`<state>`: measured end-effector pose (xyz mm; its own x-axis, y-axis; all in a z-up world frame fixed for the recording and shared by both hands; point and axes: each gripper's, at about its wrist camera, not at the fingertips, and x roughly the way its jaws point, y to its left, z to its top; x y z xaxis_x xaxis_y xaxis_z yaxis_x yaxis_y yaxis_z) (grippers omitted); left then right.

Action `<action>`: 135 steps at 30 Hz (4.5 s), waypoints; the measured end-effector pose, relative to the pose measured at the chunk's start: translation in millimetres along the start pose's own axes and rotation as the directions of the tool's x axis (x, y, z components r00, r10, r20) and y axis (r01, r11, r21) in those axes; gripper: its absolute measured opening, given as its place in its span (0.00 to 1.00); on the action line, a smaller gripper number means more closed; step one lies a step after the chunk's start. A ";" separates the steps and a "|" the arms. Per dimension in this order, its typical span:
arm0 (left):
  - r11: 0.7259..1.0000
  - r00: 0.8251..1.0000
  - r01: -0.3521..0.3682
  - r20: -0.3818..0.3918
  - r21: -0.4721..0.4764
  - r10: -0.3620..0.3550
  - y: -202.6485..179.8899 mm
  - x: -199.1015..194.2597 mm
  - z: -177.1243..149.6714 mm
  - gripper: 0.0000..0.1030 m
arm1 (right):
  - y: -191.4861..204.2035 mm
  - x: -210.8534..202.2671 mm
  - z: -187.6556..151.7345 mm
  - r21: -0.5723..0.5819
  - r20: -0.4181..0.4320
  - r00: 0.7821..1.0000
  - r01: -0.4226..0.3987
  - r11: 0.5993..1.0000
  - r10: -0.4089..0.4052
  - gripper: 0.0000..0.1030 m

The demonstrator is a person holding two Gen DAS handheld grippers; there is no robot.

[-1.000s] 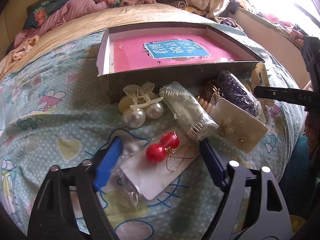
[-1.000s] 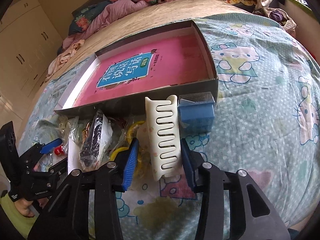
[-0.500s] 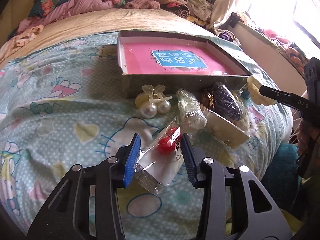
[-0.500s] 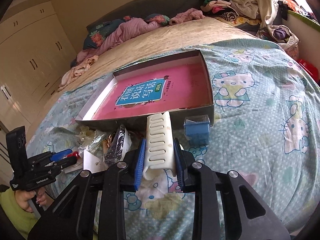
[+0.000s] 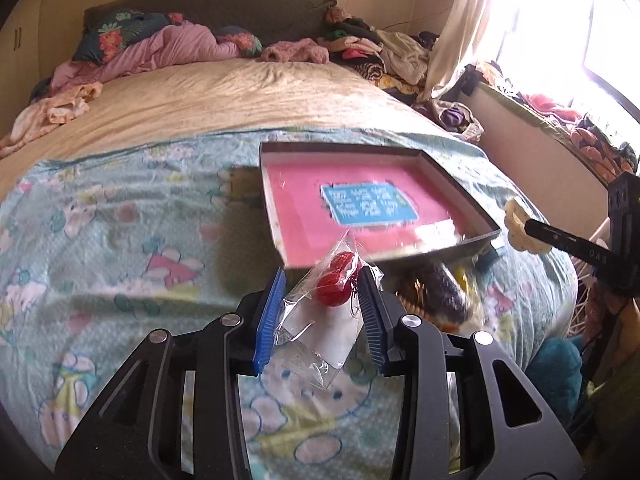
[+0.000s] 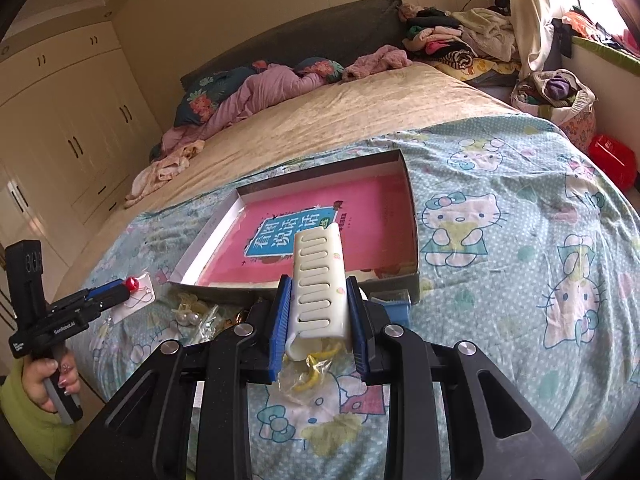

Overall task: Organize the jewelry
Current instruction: 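Lower both held items into the pink box and open both tools, then withdraw both open tools from the box toward the remaining jewelry, then grasp the earring card bag with the left tool while the right tool grasps the blue box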

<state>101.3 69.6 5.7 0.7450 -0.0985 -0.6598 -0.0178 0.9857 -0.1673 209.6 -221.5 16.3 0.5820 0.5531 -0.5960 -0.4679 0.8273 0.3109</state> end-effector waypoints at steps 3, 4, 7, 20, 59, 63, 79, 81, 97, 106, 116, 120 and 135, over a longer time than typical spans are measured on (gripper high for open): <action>1.000 1.000 -0.009 0.011 -0.005 0.009 2.3 11.0 15.6 0.28 | -0.6 4.8 8.7 -0.006 0.009 1.000 0.009 1.000 -0.009 0.25; 1.000 1.000 -0.008 0.011 -0.007 0.008 2.1 14.6 19.8 0.28 | -1.0 6.7 11.2 -0.009 0.010 1.000 0.014 1.000 -0.014 0.25; 1.000 1.000 -0.020 0.007 -0.005 0.020 1.6 29.6 30.9 0.28 | -2.6 15.2 20.1 -0.009 0.013 1.000 0.021 1.000 -0.021 0.25; 0.999 0.998 -0.039 -0.048 -0.012 0.038 -2.5 91.8 48.4 0.28 | -19.6 77.5 42.1 0.017 -0.041 0.997 0.073 0.997 -0.072 0.25; 0.994 0.993 -0.109 -0.051 -0.008 0.108 -8.2 91.1 53.3 0.62 | -32.4 14.7 32.4 0.103 0.044 0.996 0.068 0.992 -0.073 0.64; 0.993 0.993 -0.114 -0.011 -0.007 0.114 -13.0 69.4 57.0 0.77 | -29.4 -2.8 32.2 0.104 0.076 0.994 0.064 0.992 -0.072 0.73; 0.997 0.995 -0.080 0.064 0.001 0.080 -29.0 6.3 51.3 0.91 | -1.3 -45.3 25.1 0.059 0.123 0.992 0.033 0.998 -0.040 0.76; 0.997 0.995 -0.072 0.067 0.001 0.072 -30.4 1.0 48.3 0.91 | 1.9 -48.9 23.7 0.052 0.128 0.991 0.033 0.998 -0.040 0.76; 0.999 1.000 -0.018 -0.004 0.028 0.018 -45.6 -10.4 8.2 0.91 | 15.9 -62.8 3.3 0.011 0.095 0.995 0.035 0.999 -0.036 0.76; 0.999 0.998 0.008 -0.063 0.037 -0.005 -52.4 -3.5 -13.9 0.91 | 21.1 -56.4 -13.6 -0.012 0.053 0.998 0.044 0.999 -0.044 0.84; 0.998 0.988 0.047 -0.150 0.034 -0.042 -61.4 9.3 -40.6 0.91 | 25.3 -44.7 -30.6 -0.041 0.000 0.998 0.065 0.997 -0.065 0.84; 0.998 0.981 0.067 -0.186 0.020 -0.062 -63.6 16.3 -48.6 0.91 | 26.8 -38.8 -34.4 -0.059 -0.013 0.996 0.083 0.995 -0.084 0.84; 0.982 0.944 0.181 -0.268 -0.058 -0.190 -71.3 45.9 -73.8 0.75 | -1.8 3.9 -40.3 -0.031 -0.103 0.981 0.159 0.987 -0.162 0.84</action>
<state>87.6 -15.3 -66.8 0.5279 -0.3171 -0.7879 0.0791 0.9420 -0.3261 186.0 -224.7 -16.4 0.5782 0.3989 -0.7118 -0.3891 0.9016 0.1891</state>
